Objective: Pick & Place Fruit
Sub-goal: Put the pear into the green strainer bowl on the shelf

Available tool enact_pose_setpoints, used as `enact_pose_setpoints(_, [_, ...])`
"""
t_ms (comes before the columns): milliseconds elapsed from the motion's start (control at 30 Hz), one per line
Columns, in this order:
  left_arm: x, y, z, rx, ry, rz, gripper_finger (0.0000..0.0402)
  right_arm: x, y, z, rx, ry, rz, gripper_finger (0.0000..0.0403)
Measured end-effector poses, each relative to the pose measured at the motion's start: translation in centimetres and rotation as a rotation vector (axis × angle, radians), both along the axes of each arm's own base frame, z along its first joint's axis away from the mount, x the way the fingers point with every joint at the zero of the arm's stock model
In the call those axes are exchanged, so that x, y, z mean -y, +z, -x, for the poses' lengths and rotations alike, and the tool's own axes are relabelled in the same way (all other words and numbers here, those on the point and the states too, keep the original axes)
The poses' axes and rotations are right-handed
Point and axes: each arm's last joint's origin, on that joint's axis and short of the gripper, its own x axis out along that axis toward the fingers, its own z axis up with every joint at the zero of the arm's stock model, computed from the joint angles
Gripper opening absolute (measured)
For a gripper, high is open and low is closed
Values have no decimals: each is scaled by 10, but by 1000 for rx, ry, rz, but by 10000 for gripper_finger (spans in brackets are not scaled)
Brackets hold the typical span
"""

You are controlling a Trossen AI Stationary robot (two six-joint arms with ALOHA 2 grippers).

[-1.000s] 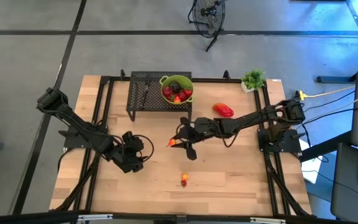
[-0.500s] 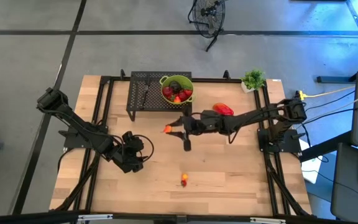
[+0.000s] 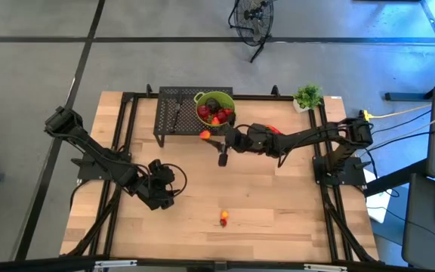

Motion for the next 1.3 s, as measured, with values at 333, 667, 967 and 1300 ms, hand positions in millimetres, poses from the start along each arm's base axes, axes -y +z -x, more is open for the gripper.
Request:
enact_pose_setpoints(333, [0, 0, 0, -1, 0, -1, 313, 19, 29, 19, 6, -202, 27, 126])
enact_pose_setpoints(667, [0, 0, 0, 0, 0, 0, 313, 48, 28, 30, -78, -375, -67, 126])
enact_pose_setpoints(967, [0, 0, 0, 0, 0, 0, 313, 60, 19, 32, -125, -404, -181, 126])
enact_pose_setpoints(1300, [0, 0, 0, 0, 0, 0, 313, 60, 16, 33, -146, -408, -221, 127])
